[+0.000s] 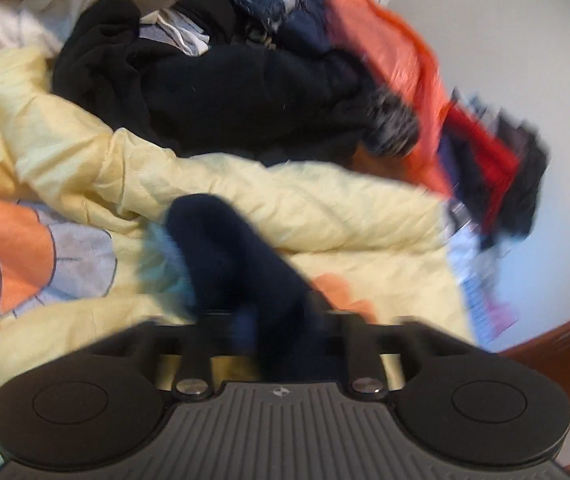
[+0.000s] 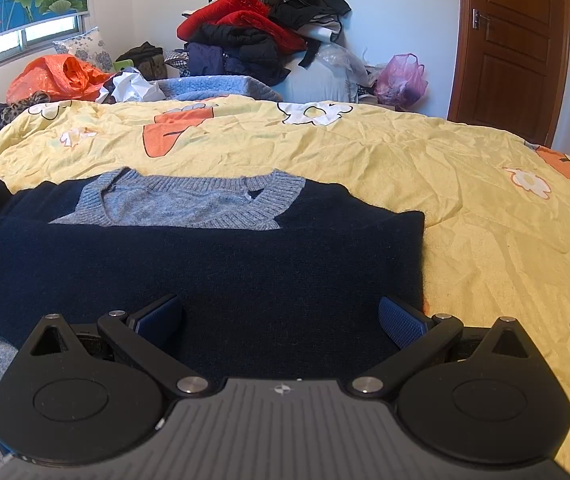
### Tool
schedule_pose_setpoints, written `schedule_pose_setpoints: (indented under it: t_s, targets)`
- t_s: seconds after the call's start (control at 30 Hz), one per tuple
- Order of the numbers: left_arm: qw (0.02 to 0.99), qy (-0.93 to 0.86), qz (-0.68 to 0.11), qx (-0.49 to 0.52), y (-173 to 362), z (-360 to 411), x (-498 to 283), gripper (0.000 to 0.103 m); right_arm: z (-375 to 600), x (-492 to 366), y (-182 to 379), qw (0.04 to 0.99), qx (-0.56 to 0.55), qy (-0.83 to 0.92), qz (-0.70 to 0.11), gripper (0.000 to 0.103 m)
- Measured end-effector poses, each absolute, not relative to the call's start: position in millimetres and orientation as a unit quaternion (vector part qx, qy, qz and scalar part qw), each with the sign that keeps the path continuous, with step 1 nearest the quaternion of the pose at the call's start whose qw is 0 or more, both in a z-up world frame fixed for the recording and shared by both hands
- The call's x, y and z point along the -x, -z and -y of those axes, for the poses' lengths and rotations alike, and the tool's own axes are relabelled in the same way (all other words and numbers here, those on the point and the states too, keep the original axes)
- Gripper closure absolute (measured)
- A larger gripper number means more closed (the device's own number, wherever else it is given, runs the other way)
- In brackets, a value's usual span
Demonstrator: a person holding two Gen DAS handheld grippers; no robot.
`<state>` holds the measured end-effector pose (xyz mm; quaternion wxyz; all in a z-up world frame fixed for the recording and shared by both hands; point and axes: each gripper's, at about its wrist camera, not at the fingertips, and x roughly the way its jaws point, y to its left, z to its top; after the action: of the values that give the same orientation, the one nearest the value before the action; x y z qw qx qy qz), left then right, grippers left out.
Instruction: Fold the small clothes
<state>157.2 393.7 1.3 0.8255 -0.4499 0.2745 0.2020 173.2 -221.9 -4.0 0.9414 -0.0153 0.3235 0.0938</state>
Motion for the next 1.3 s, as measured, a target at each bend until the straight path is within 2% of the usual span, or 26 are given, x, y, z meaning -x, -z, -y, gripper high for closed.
schedule_pose_setpoints:
  t_s: [0.2, 0.3, 0.4, 0.47, 0.57, 0.67, 0.73, 0.83, 0.9, 0.93, 0.97, 1.1, 1.2, 1.3]
  targets:
    - [0.881, -0.234, -0.258, 0.321, -42.8, -343.0, -160.3, 0.099, 221.6, -172.9, 3.9, 0.942, 0.013, -0.094, -0.323, 0.0]
    - [0.938, -0.194, -0.225, 0.181, -83.8, -267.8, -157.4, 0.099, 221.8, -172.8, 3.9, 0.942, 0.013, -0.094, -0.323, 0.0]
    - [0.977, -0.09, -0.189, 0.031, -107.4, -157.6, -144.7, 0.099, 221.8, -173.5, 3.5, 0.942, 0.01, -0.095, -0.323, 0.0]
    - [0.981, 0.006, -0.18, -0.069, -103.5, -74.7, -125.5, 0.099, 222.0, -173.6, 3.3, 0.942, 0.007, -0.096, -0.322, 0.0]
    - [0.939, 0.142, -0.22, -0.221, -63.9, 34.0, -94.2, 0.095, 223.4, -173.9, 3.0, 0.942, 0.001, -0.097, -0.321, 0.0]
    - [0.893, 0.188, -0.234, -0.335, -16.9, 88.6, -58.5, 0.094, 224.5, -173.8, 3.1, 0.942, -0.004, -0.098, -0.32, 0.0]
    - [0.889, 0.193, -0.245, -0.335, -6.4, 91.8, -41.2, 0.093, 225.4, -173.5, 3.2, 0.942, -0.007, -0.099, -0.32, 0.0]
    - [0.907, 0.19, -0.281, -0.25, -11.0, 66.2, -26.4, 0.089, 226.8, -173.1, 3.4, 0.942, -0.01, -0.101, -0.319, 0.0]
    - [0.918, 0.184, -0.303, -0.176, -15.4, 38.3, -19.0, 0.066, 227.6, -172.6, 3.2, 0.943, -0.014, -0.102, -0.318, 0.0]
    - [0.925, 0.17, -0.311, -0.138, -15.6, 22.5, -17.2, 0.037, 228.1, -172.5, 2.8, 0.943, -0.016, -0.102, -0.317, 0.0]
    - [0.931, 0.151, -0.314, -0.105, -15.5, 13.3, -15.6, 0.016, 228.9, -172.3, 2.8, 0.943, -0.018, -0.103, -0.317, 0.0]
    - [0.943, 0.089, -0.32, -0.007, -10.9, -40.5, -6.6, 0.016, 233.5, -170.7, -1.4, 0.941, -0.035, -0.117, -0.315, 0.0]
    - [0.937, 0.076, -0.336, 0.059, -4.4, -67.2, -11.1, 0.015, 237.3, -172.3, -17.7, 0.934, -0.096, -0.139, -0.314, 0.0]
    - [0.938, 0.072, -0.33, 0.079, -4.0, -74.7, -10.4, 0.007, 228.8, -183.3, -31.1, 0.919, -0.154, -0.179, -0.317, 0.001]
